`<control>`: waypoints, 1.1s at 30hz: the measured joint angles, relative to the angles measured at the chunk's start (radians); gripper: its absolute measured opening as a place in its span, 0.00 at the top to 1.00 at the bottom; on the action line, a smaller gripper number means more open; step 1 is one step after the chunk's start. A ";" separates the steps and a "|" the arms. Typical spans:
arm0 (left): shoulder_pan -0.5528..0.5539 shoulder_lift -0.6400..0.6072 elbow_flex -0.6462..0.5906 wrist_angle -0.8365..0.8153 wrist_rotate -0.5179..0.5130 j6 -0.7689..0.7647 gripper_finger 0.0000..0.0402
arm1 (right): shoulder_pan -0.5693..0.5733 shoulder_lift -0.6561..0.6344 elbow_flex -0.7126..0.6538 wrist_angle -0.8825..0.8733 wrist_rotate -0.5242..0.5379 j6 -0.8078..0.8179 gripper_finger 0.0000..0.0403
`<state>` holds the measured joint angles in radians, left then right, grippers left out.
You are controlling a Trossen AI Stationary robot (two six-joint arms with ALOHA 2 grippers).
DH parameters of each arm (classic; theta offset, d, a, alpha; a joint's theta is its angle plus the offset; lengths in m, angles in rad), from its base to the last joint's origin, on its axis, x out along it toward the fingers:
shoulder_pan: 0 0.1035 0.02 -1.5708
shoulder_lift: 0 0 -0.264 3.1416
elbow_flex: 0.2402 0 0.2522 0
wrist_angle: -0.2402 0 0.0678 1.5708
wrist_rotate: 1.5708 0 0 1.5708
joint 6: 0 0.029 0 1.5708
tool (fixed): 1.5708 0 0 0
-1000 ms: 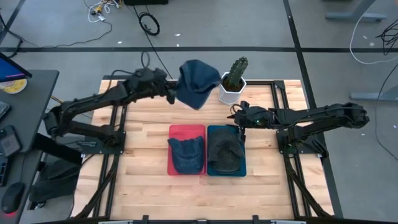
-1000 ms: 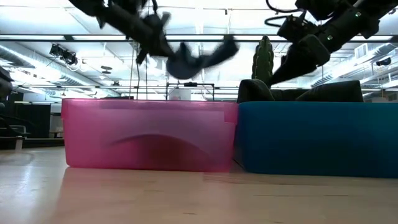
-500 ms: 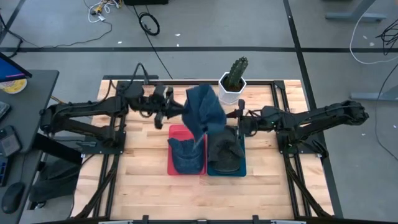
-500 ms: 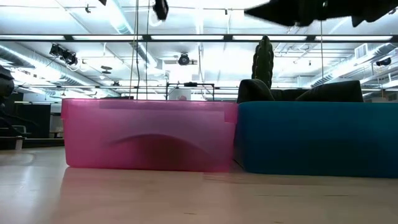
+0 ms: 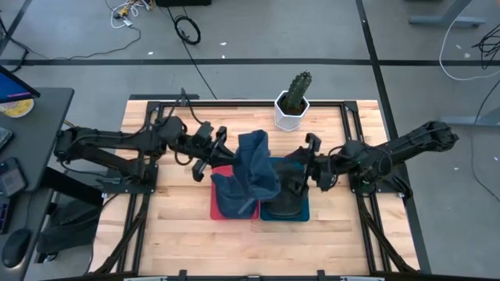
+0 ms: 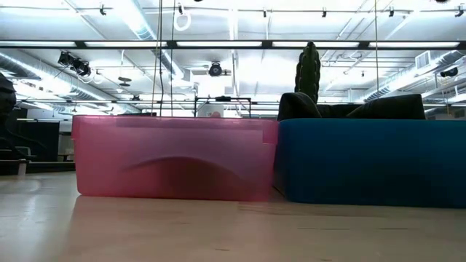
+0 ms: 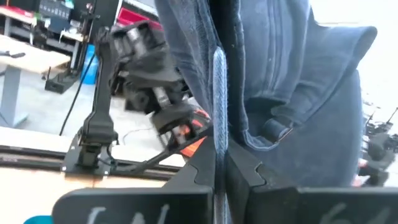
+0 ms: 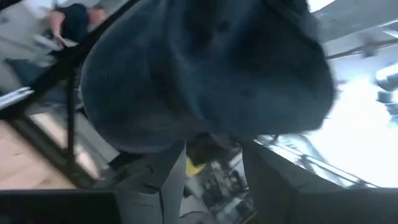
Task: Pick & Place hat
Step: Put the dark blue cap into the blue bin
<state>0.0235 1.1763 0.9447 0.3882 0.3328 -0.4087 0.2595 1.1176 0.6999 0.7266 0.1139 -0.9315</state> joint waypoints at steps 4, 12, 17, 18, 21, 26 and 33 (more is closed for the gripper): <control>0.000 0.044 0.000 0.049 0.000 -0.025 0.96 | 0.032 0.060 0.085 -0.106 -0.004 0.002 0.60; -0.007 0.068 0.001 0.075 0.000 -0.026 0.97 | 0.053 0.125 0.107 -0.038 -0.034 -0.026 0.60; -0.016 0.091 0.000 0.083 0.000 -0.026 0.96 | 0.052 0.168 0.113 0.019 -0.048 -0.028 0.60; -0.017 0.096 0.000 0.086 0.000 -0.026 0.97 | 0.052 0.184 0.127 0.018 -0.048 -0.027 0.60; -0.017 0.118 0.000 0.112 0.001 -0.029 0.97 | 0.052 0.226 0.165 0.010 -0.052 -0.014 0.60; -0.018 0.142 0.000 0.124 0.023 -0.047 0.94 | 0.054 0.266 0.200 -0.006 -0.066 0.003 0.77; -0.022 0.118 -0.001 0.099 0.012 -0.033 0.93 | 0.064 0.259 0.203 -0.069 -0.012 0.119 0.98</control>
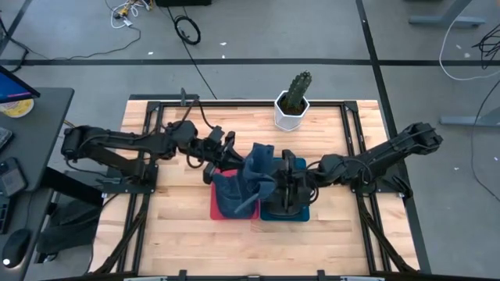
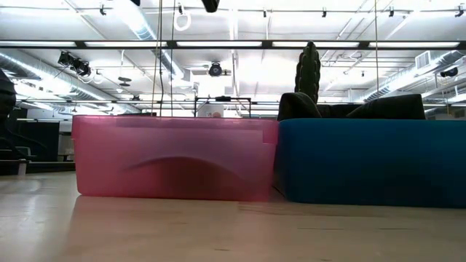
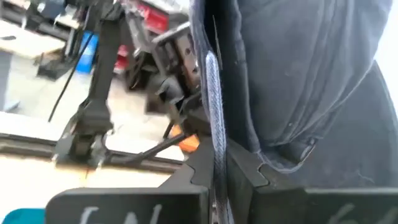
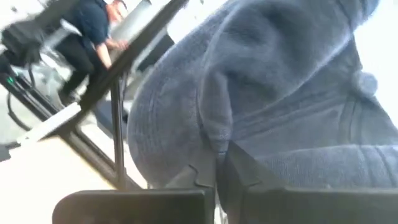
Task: Pick & Place hat
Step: Put the dark blue cap into the blue bin
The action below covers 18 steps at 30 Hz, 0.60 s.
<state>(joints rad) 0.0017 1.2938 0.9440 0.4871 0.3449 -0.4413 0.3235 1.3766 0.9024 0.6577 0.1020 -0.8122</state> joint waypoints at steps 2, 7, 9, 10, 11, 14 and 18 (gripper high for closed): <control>0.001 -0.026 0.000 -0.075 -0.005 0.031 0.93 | 0.015 0.000 0.000 -0.029 0.070 0.018 0.99; 0.000 -0.090 0.000 -0.246 -0.001 0.138 0.86 | 0.055 -0.031 0.000 -0.099 0.181 0.101 0.99; 0.000 -0.114 0.000 -0.317 0.007 0.145 0.81 | 0.058 -0.044 0.000 -0.115 0.187 0.182 1.00; 0.000 -0.131 0.000 -0.347 0.011 0.155 0.77 | 0.058 -0.050 0.000 -0.127 0.188 0.228 1.00; 0.000 -0.152 0.000 -0.371 0.013 0.164 0.74 | 0.055 -0.052 0.000 -0.143 0.194 0.270 1.00; 0.014 -0.238 0.000 -0.464 0.018 0.186 0.65 | 0.034 -0.051 0.000 -0.188 0.217 0.343 1.00; 0.032 -0.398 0.001 -0.560 -0.035 0.207 0.56 | 0.019 -0.051 0.015 -0.222 0.207 0.419 1.00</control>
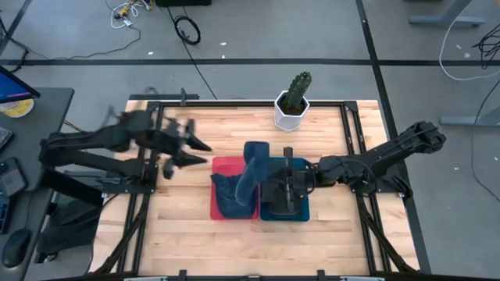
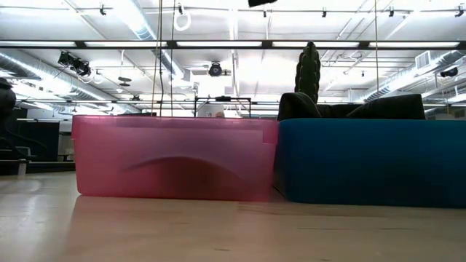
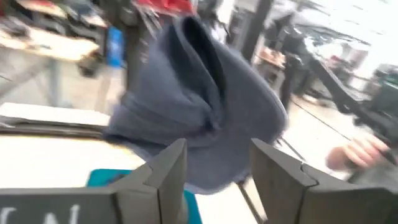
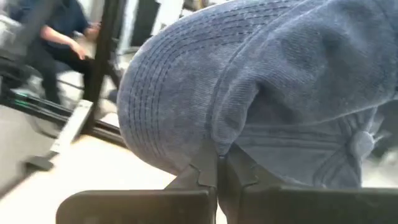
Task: Pick & Place hat
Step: Put the dark blue cap into the blue bin
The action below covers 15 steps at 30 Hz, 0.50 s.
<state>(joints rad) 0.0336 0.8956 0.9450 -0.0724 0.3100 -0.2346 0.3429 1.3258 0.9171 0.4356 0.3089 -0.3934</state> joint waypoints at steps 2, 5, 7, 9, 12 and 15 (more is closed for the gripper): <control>0.001 -0.084 0.001 -0.066 -0.060 0.025 0.53 | -0.027 0.013 0.049 -0.086 -0.050 0.083 1.00; 0.001 -0.193 0.001 -0.151 -0.162 0.067 0.53 | -0.072 0.061 0.155 -0.300 -0.094 0.206 1.00; 0.001 -0.250 0.001 -0.177 -0.230 0.082 0.54 | -0.090 0.108 0.247 -0.465 -0.109 0.275 1.00; 0.002 -0.295 0.001 -0.200 -0.290 0.102 0.55 | -0.112 0.155 0.348 -0.629 -0.146 0.370 1.00; 0.002 -0.348 0.001 -0.219 -0.329 0.143 0.56 | -0.148 0.242 0.457 -0.781 -0.229 0.452 1.00; 0.002 -0.388 0.000 -0.223 -0.332 0.172 0.56 | -0.157 0.340 0.527 -0.818 -0.287 0.467 1.00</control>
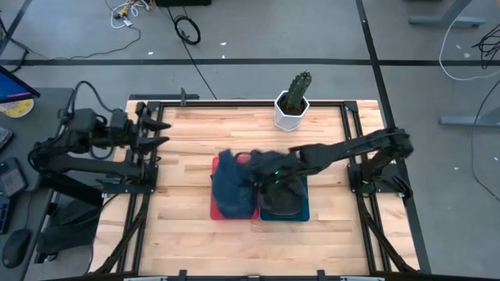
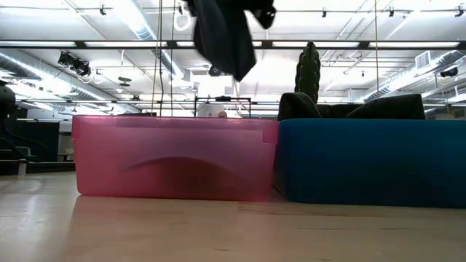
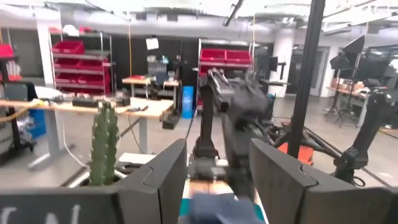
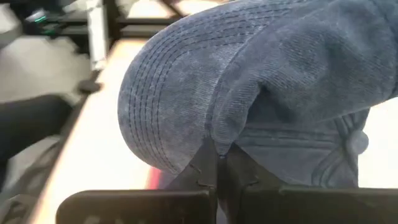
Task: Pick & Place hat
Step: Put the dark blue cap into the blue bin
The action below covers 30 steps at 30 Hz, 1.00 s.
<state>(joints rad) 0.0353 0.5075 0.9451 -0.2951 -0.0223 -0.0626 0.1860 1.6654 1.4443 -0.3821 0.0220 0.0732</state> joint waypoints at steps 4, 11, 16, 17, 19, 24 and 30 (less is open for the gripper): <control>0.000 -0.047 0.000 -0.019 0.000 0.038 0.56 | -0.010 0.116 0.072 -0.082 -0.092 0.020 1.00; 0.000 -0.097 -0.001 -0.048 0.000 0.052 0.56 | -0.026 0.229 0.100 -0.101 -0.121 0.023 1.00; 0.000 -0.106 -0.001 -0.048 0.000 0.043 0.56 | -0.057 0.293 0.100 -0.104 -0.141 -0.027 1.00; 0.000 -0.106 -0.001 -0.048 0.000 0.043 0.56 | -0.062 0.304 0.102 -0.104 -0.150 -0.013 1.00; 0.000 -0.106 -0.001 -0.048 0.000 0.043 0.56 | -0.074 0.330 0.106 -0.098 -0.166 0.010 1.00; 0.000 -0.104 -0.001 -0.048 0.000 0.040 0.56 | -0.089 0.370 0.096 -0.186 -0.227 0.003 1.00; 0.000 -0.104 -0.001 -0.047 0.000 -0.010 0.56 | -0.093 0.342 0.233 -0.343 -0.188 0.027 1.00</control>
<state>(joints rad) 0.0353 0.4034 0.9440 -0.3424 -0.0223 -0.0727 0.0929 2.0073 1.6777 -0.7248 -0.1658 0.1006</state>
